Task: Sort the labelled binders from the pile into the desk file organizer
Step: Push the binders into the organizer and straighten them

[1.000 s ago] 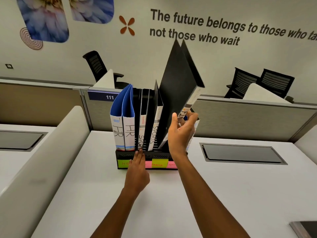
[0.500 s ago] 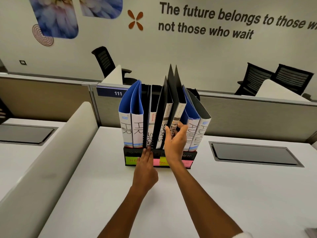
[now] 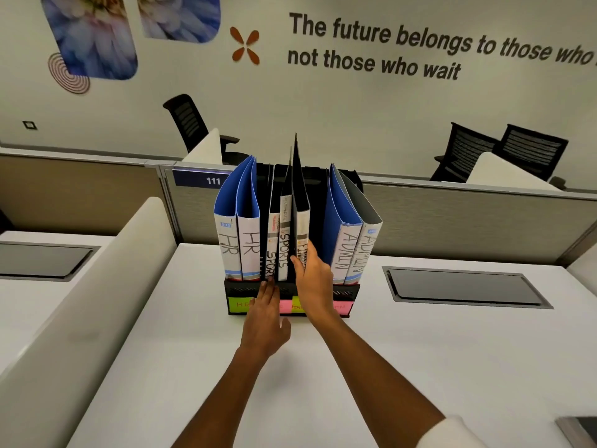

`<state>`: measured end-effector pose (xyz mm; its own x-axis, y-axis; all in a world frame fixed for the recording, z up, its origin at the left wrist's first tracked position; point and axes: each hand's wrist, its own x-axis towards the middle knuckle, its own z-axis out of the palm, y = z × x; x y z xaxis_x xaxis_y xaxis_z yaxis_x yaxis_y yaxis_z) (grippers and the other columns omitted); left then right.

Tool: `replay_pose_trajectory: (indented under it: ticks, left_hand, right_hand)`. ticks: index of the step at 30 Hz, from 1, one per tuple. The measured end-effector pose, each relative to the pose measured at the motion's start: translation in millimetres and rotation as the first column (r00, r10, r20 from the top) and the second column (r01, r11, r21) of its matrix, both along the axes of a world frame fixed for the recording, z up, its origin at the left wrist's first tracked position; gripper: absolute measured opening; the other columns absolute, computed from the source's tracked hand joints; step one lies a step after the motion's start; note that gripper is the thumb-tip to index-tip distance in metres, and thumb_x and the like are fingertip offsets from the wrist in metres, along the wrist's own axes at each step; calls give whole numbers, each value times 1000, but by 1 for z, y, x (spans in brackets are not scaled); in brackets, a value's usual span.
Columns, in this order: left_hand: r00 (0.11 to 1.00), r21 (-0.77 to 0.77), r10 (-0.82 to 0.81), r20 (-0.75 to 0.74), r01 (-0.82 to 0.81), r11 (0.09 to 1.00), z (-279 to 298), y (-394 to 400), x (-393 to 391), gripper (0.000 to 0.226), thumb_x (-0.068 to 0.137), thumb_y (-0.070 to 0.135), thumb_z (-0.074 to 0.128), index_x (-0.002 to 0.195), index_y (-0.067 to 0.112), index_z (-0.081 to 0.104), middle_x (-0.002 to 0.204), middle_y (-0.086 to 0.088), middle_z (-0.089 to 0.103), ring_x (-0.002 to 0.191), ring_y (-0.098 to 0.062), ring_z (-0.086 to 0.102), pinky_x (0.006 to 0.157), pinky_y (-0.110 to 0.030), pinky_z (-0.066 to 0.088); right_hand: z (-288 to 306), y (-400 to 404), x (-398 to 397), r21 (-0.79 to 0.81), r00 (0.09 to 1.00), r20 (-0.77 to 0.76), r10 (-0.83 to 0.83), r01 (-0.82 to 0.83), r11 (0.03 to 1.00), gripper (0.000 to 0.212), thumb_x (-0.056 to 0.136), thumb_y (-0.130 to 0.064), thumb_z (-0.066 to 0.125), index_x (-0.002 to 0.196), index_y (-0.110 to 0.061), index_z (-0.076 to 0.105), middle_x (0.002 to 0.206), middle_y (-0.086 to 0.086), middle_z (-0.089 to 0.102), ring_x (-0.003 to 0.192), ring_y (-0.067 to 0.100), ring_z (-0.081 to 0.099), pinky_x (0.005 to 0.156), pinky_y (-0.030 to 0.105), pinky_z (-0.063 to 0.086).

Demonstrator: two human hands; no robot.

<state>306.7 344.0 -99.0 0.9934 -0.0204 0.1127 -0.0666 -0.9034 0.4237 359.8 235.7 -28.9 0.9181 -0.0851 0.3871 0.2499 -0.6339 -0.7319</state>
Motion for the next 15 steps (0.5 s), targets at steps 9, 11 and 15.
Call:
replay_pose_trajectory:
  ticks: [9,11,15]
  left_hand:
    - [1000,-10,-24,-9,24,1000,7,3,0,80,89,21,55,155,10,11,164,-5,4,152,-19,-1,122,-41,18]
    - [1000,-12,-24,-5,24,1000,6,2,1,79,89,20,54,154,8,12,164,-5,4,152,-20,-2,122,-41,18]
    - [1000,-16,-18,-12,18,1000,5,2,2,79,89,20,55,155,9,12,164,-5,4,151,-19,-2,122,-41,18]
  right_hand:
    - [8,-13,8,-30,990,-136,-25,21,999,34,97,-31,54,128,-18,49,117,3,65,103,19,63,78,28,52]
    - [10,-14,9,-46,990,-142,-15,8,999,33,97,-32,53,127,-18,49,117,3,65,103,19,63,79,30,53]
    - [7,-9,10,-54,987,-163,1,-10,998,31,98,-32,52,125,-19,50,114,3,66,101,20,65,82,38,58]
